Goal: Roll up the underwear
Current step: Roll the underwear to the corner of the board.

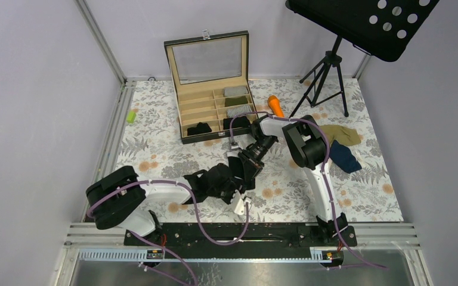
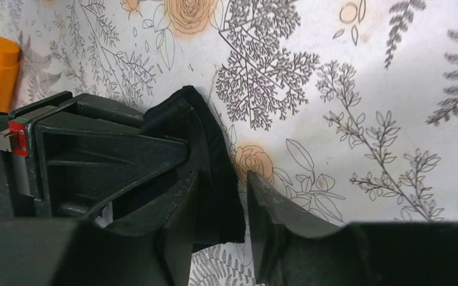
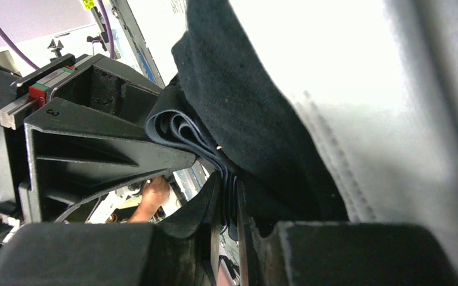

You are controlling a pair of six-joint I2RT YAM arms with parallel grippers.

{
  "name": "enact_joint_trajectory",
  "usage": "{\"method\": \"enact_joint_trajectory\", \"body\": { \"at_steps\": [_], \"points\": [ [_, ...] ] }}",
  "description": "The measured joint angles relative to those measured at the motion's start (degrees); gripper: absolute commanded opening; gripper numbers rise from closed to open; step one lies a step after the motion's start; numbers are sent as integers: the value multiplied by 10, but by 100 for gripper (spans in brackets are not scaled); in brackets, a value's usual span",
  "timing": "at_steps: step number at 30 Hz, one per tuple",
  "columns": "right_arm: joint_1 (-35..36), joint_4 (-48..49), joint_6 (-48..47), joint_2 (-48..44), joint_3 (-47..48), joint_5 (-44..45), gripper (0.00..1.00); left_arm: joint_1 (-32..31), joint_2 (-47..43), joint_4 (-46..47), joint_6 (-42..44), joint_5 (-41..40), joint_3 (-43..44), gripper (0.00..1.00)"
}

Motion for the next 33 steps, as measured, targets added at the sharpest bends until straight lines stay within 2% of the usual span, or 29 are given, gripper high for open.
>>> {"method": "enact_joint_trajectory", "body": {
  "at_steps": [5, 8, 10, 12, 15, 20, 24, 26, 29, 33],
  "points": [
    [0, 3, 2, 0, -4, -7, 25, -17, 6, 47, 31, -51, -22, 14],
    [-2, 9, 2, -4, -11, -12, 35, -23, 9, 55, 27, -70, -22, 0],
    [-2, 13, 2, -13, -19, -16, 41, -24, 9, 52, 21, -74, -19, 0],
    [-3, 18, -2, -28, -30, -17, 58, -23, 9, 30, 9, -71, -7, 0],
    [-5, 32, -8, -76, -59, -5, 67, -7, 10, -31, -19, -40, 28, 0],
    [-44, 63, -35, -229, -97, 64, 69, 31, 28, -131, -82, 36, 92, 0],
    [-114, 150, -10, -354, -120, 104, 69, 64, 76, -188, -144, 109, 159, 0],
    [-152, 237, 12, -436, -175, 141, 70, 82, 99, -204, -179, 149, 185, 0],
    [-166, 348, 27, -564, -298, 190, 69, 105, 120, -219, -222, 200, 207, 0],
    [-156, 421, 30, -691, -443, 231, 65, 136, 156, -240, -290, 279, 240, 0]
  ]
}}
